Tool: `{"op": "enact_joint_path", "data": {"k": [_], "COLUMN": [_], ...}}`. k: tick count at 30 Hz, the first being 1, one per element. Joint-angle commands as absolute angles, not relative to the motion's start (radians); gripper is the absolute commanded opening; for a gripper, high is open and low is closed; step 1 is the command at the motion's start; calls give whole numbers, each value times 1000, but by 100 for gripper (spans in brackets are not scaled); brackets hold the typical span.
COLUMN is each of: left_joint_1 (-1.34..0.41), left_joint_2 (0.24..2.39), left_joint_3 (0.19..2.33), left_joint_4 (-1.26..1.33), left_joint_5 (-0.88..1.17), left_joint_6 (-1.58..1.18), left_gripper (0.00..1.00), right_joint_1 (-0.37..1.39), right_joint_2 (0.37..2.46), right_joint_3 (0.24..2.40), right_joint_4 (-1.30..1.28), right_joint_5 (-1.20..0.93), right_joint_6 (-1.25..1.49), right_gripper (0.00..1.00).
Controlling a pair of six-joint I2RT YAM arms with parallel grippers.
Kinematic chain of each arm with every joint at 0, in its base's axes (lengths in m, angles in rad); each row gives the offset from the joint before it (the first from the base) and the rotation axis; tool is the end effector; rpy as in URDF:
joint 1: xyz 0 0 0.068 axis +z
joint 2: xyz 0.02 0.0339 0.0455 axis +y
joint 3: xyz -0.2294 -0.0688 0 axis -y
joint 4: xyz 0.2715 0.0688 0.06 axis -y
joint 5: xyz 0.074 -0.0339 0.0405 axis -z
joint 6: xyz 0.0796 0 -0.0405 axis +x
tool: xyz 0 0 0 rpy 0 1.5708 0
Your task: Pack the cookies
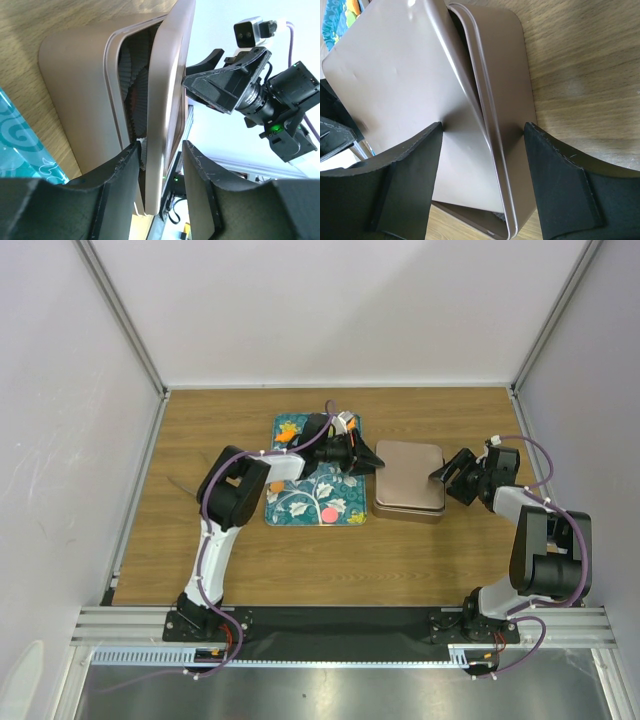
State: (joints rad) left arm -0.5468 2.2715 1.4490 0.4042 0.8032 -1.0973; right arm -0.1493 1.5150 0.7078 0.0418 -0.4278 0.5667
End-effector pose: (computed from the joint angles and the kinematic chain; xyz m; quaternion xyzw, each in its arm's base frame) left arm 0.4099 -0.3166 0.0782 -0.0048 0.8006 -0.5905 0.1013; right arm 0.3450 -0.0185 0.0865 0.2371 0.8712 0.2704 0.3342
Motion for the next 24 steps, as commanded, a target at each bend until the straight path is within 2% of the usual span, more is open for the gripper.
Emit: {"op": "enact_joint_path", "data": {"k": [1,12,21,24], "left_joint_1": [-528,-525,-523,-520], "left_joint_2": [2240,2237,2194,2181], "left_joint_3": [1419,1456,1431,1430], "left_joint_4": [287,143,138,144], "left_joint_5": [747,673,657,667], "left_joint_6": [-996,-881,-847,-854], "left_gripper": [46,44,50,46], "right_joint_1": [-137,-123,-117,-117], "right_joint_2": [1513,1500,1502,1502], "right_joint_3": [739,747,750,749], "right_joint_4": [52,37,34,34], "right_joint_5": [-440,-419,-410,-408], "right_joint_6": [551,534,531,529], "right_gripper": [71,71,72,72]}}
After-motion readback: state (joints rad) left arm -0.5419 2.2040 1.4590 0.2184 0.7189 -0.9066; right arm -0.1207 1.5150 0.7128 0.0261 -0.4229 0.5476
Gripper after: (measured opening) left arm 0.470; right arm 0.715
